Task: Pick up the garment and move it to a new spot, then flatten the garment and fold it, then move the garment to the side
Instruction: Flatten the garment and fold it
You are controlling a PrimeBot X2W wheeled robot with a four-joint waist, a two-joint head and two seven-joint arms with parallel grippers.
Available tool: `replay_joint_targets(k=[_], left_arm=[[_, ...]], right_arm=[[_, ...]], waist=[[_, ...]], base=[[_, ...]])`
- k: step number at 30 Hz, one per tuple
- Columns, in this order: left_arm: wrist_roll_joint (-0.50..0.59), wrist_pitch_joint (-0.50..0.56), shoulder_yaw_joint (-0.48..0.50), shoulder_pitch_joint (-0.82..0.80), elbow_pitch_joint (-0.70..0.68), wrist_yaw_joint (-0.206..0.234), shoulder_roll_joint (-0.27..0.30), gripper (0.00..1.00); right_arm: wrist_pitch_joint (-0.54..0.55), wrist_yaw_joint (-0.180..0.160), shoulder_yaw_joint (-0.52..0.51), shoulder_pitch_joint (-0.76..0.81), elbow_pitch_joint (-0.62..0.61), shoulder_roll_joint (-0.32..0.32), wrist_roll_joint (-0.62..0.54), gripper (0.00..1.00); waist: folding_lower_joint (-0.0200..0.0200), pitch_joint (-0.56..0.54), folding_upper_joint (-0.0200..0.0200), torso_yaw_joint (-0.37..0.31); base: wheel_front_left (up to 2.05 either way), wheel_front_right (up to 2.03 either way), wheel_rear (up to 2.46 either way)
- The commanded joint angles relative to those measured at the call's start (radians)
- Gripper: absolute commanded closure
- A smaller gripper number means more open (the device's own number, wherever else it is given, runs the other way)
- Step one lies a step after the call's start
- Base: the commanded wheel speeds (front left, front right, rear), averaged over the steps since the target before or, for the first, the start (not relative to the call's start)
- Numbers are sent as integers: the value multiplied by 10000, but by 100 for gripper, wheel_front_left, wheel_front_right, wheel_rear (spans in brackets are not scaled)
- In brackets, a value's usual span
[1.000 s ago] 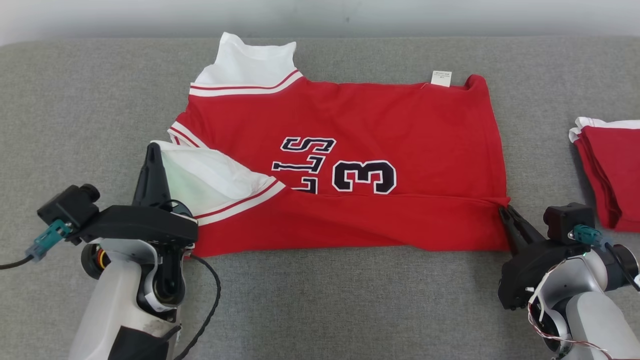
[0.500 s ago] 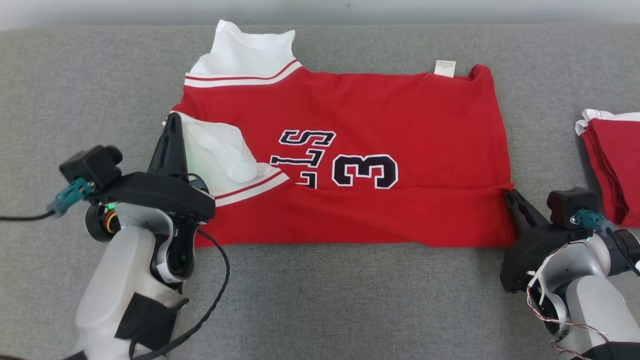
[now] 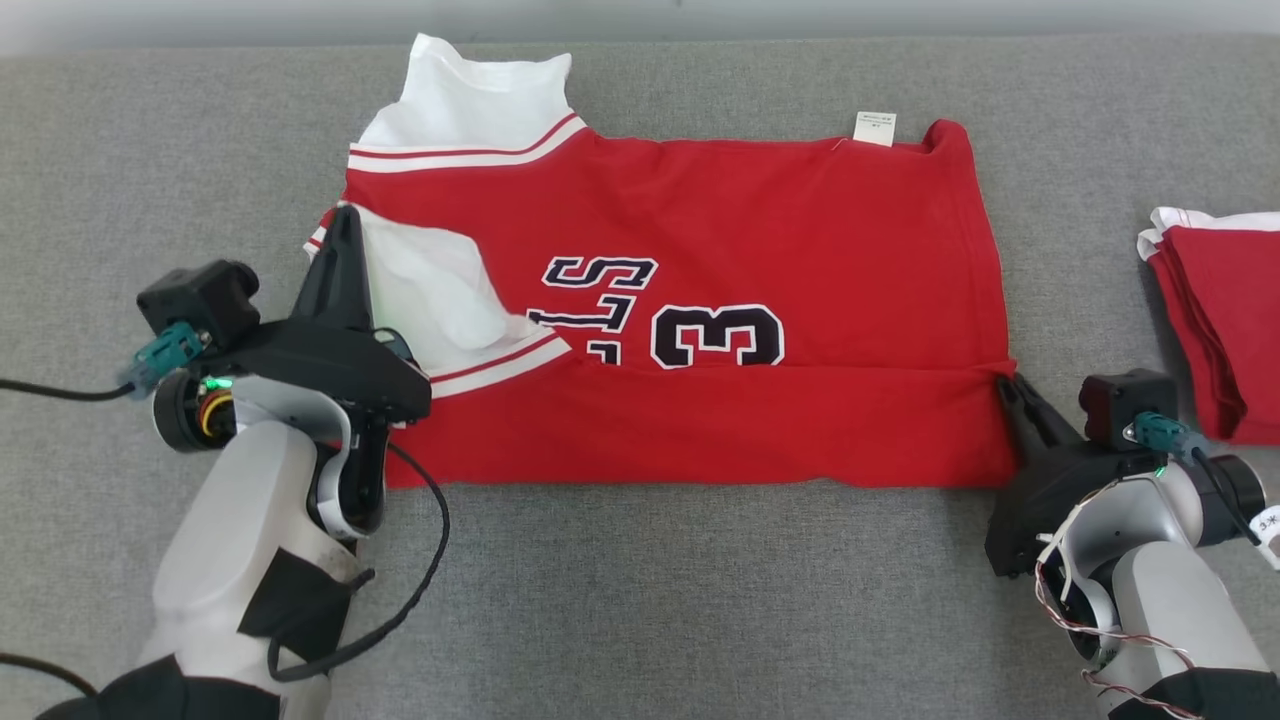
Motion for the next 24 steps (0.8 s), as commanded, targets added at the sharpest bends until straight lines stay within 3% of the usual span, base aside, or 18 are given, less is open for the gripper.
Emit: replay_joint_targets(k=[1,6,11,17,24], left_arm=[[76,-98,-14,-186,99,-19,48,0],[429,-313,108,-257,392,68,44,0],[829,-346,212,473,358,94,450,0],[1162,-186,-18,1841,194,342,935,0],[898,784,-76,2917,66,634,989,0]], right_arm=[[-7,-29,-51,-49,136,54,-143,0],[-94,-27,-111,-78,484,208,-174,0],[-86,-27,-388,338,321,218,-26,0],[430,-27,-893,1184,-609,100,38,0],[1112,-27,-1191,2004,-1913,286,86,0]], waist=[[0,-16,-2,13],[0,-235,-2,18],[0,-651,-2,14],[0,-1083,-2,166],[0,-1132,-2,193]], base=[[0,0,0],[0,0,0],[0,0,0],[0,0,0],[0,0,0]])
